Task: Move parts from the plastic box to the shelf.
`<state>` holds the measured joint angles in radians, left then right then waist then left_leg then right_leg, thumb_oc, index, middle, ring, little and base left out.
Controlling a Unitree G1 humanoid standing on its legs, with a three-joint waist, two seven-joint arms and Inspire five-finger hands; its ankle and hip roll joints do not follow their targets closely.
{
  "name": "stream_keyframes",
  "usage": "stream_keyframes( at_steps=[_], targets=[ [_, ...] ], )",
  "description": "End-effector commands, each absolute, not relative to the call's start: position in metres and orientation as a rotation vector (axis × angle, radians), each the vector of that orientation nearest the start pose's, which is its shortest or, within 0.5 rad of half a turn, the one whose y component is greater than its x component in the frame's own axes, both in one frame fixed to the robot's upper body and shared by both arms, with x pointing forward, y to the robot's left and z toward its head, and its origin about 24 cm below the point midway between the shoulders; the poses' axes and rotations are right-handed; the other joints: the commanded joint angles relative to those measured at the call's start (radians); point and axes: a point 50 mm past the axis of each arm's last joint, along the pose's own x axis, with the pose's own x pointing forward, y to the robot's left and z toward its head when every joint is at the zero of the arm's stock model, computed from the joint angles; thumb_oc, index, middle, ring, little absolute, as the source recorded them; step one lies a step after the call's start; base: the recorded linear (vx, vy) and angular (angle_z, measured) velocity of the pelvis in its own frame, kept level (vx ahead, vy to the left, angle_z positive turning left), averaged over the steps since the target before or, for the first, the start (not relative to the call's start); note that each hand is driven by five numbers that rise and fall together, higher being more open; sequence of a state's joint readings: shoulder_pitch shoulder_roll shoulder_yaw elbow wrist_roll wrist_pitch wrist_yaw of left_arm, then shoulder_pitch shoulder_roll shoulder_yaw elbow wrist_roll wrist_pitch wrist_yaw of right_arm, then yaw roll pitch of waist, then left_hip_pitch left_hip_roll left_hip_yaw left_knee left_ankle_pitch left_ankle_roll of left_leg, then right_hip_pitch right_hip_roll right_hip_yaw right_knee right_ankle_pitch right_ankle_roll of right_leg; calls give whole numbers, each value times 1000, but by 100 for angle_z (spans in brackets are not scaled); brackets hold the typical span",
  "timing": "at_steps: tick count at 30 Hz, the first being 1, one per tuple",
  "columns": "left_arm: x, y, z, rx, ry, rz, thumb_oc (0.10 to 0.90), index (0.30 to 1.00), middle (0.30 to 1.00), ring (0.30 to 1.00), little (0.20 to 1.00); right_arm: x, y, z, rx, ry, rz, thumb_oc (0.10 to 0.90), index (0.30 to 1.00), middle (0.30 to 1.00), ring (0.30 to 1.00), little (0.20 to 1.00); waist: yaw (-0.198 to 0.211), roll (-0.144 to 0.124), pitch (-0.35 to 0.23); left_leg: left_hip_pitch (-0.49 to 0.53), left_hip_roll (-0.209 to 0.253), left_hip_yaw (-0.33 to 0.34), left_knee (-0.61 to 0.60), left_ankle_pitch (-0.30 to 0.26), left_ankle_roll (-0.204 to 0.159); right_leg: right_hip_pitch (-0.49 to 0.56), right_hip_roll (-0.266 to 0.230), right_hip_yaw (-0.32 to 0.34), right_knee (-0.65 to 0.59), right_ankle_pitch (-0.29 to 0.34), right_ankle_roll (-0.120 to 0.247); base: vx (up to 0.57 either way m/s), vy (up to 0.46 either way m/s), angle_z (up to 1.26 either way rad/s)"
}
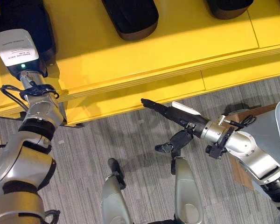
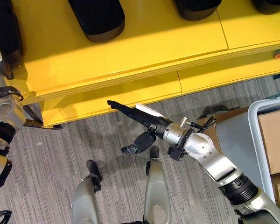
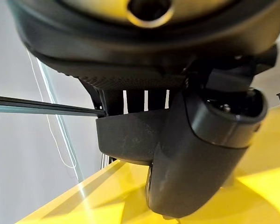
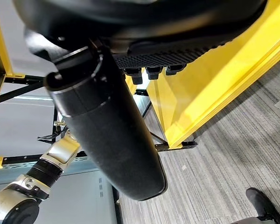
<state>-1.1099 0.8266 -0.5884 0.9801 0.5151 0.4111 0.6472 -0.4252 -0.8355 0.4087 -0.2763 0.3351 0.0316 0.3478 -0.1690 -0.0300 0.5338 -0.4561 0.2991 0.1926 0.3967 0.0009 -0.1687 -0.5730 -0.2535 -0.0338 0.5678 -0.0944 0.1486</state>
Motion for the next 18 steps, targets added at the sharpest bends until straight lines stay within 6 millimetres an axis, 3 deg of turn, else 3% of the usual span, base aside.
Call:
stream_keyframes(
  at_steps=[1, 6, 18],
  targets=[
    [353, 331, 322, 1612, -266, 1209, 900, 1000, 1000, 1000, 1000, 262, -132, 215, -569, -550, 816, 900, 1000, 1000, 1000, 1000, -10, -42, -32, -39, 16, -28, 109, -75, 30, 51, 6, 12, -82, 17, -4, 0, 0, 0],
    [354, 329, 320, 1652, -276, 1200, 900, 1000, 1000, 1000, 1000, 261, -133, 213, -567, -543, 822, 900, 1000, 1000, 1000, 1000, -13, -44, -33, -31, 20, -24, 107, -77, 31, 53, 11, 9, -75, 10, -6, 12, -5, -3],
    [359, 323, 312, 1709, -285, 1109, 900, 1000, 1000, 1000, 1000, 264, -132, 209, -571, -527, 815, 900, 1000, 1000, 1000, 1000, -7, -19, -45, -8, 14, -23, 80, -67, 35, 64, 3, -2, -75, 4, -10, 0, 0, 0]
  ],
)
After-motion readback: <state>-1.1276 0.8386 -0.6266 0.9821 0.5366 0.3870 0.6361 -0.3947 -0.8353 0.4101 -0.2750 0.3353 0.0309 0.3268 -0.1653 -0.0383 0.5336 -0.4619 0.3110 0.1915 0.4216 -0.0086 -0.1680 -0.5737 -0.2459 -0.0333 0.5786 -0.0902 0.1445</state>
